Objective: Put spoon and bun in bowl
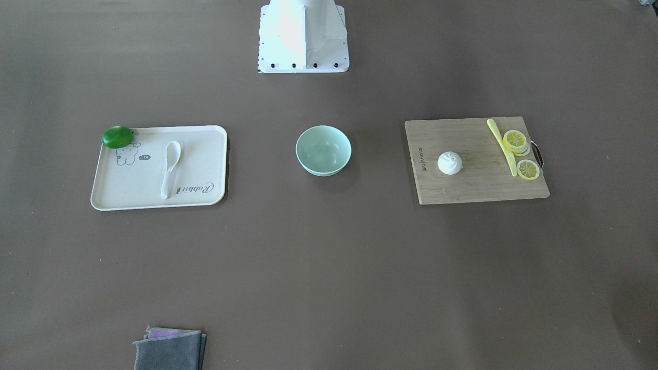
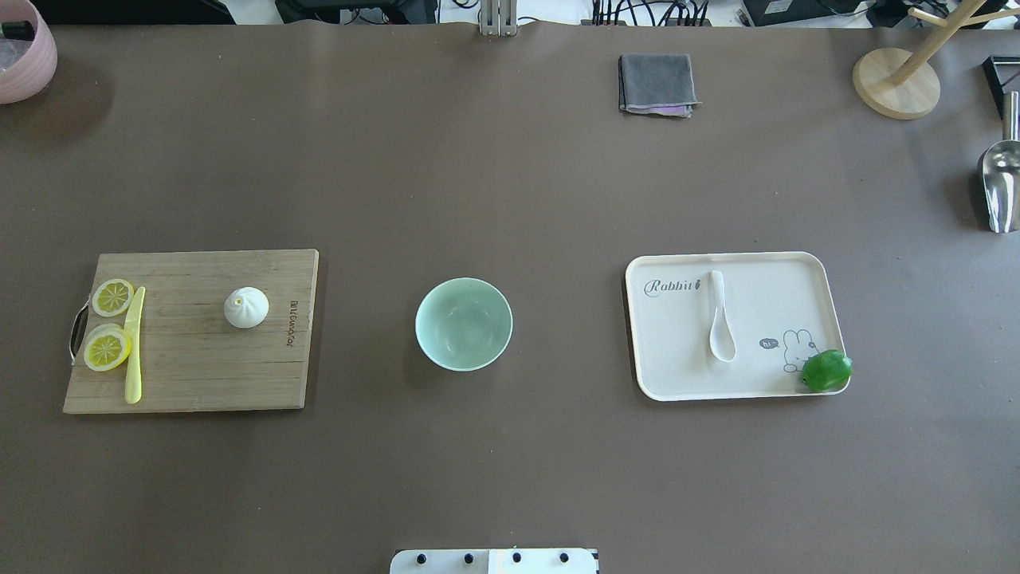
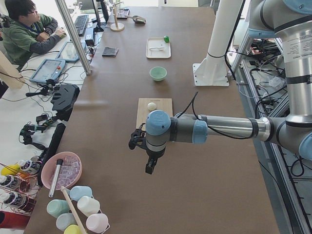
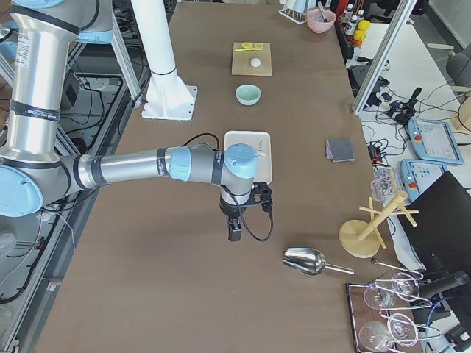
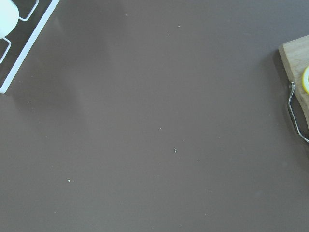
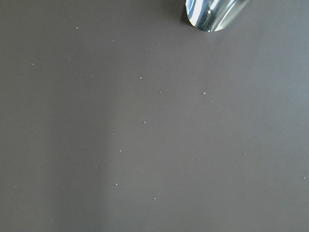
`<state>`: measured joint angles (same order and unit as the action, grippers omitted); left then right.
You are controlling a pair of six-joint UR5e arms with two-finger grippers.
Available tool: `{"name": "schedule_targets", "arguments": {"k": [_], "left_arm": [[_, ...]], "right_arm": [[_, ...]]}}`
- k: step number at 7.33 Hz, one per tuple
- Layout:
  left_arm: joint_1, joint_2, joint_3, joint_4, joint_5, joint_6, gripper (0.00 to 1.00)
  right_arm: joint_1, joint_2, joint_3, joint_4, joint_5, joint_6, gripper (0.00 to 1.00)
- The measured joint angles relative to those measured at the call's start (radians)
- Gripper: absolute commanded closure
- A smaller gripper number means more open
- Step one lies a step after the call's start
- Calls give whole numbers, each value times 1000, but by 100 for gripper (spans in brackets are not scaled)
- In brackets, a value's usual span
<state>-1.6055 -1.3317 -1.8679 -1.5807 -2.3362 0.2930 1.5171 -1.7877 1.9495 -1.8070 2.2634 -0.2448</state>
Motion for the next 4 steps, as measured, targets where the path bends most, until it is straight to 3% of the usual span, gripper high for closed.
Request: {"name": "schedule_targets", "arguments": {"k": [2, 4], "left_arm": [[1, -3, -4, -51, -2, 0, 2], [1, -15, -9, -107, 0, 0, 2]], "right_arm": [[0, 4, 2, 4, 2, 2, 0], [0, 4, 2, 122, 20, 6, 0]]}}
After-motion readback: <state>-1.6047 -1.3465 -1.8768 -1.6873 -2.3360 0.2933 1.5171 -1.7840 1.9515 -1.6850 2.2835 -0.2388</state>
